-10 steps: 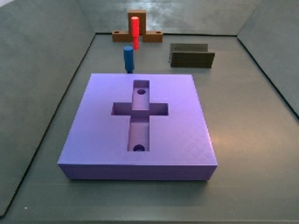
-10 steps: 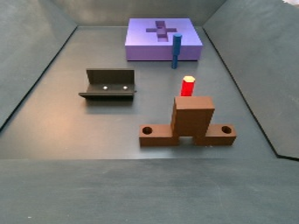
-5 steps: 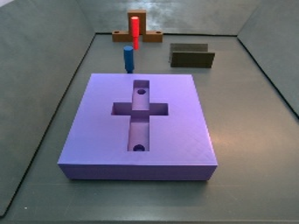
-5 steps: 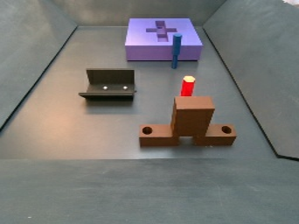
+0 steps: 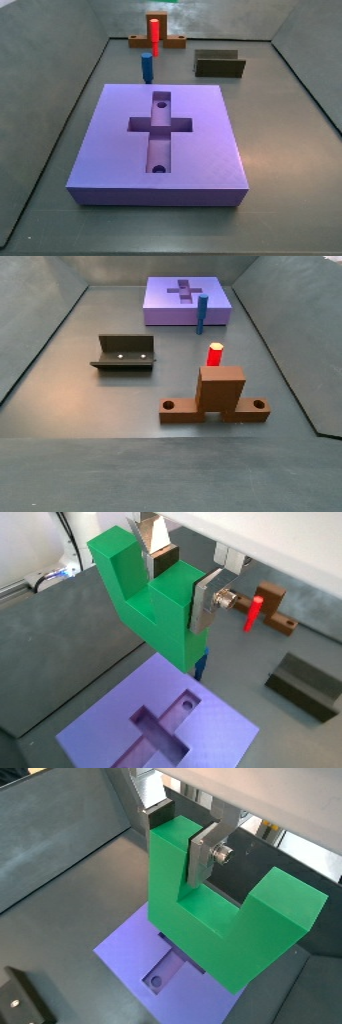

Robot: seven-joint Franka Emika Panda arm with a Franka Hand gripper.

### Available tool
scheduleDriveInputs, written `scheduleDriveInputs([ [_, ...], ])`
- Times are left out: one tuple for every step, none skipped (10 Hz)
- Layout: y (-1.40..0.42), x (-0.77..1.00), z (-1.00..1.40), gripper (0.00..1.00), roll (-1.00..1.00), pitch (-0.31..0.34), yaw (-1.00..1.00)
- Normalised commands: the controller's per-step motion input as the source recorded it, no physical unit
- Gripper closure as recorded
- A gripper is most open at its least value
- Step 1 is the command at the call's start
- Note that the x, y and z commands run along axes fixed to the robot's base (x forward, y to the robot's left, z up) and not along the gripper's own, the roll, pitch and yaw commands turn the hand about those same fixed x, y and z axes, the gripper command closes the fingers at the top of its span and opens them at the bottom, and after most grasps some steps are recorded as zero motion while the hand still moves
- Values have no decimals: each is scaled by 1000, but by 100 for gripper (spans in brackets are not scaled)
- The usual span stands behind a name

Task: Pick up the green object. Move up. Place the green object on the fixture. Regrasp the green object. Move to above the board. Insert the green object.
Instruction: Insert the green object.

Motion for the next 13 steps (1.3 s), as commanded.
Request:
scheduleDriveInputs([
  [-97,169,0,100,-500,-31,0],
  [-71,157,0,100,-500,-51,0],
  [-37,177,-40,100,-490,-64,131],
  [0,14,-474,100,-296,-111,180],
  [0,71,-714,100,-201,-44,174],
  [0,83,-714,100,-201,-43,166],
  [0,69,-777,100,-176,-50,140],
  [0,60,-780,100,-176,-59,120],
  [-14,23,-700,100,-206,-76,66],
  [-6,0,-714,100,-200,-76,40],
  [-40,0,-817,100,-146,-41,0],
  [-97,0,-740,100,-80,-30,0],
  [-131,0,-751,100,-21,-10,-43],
])
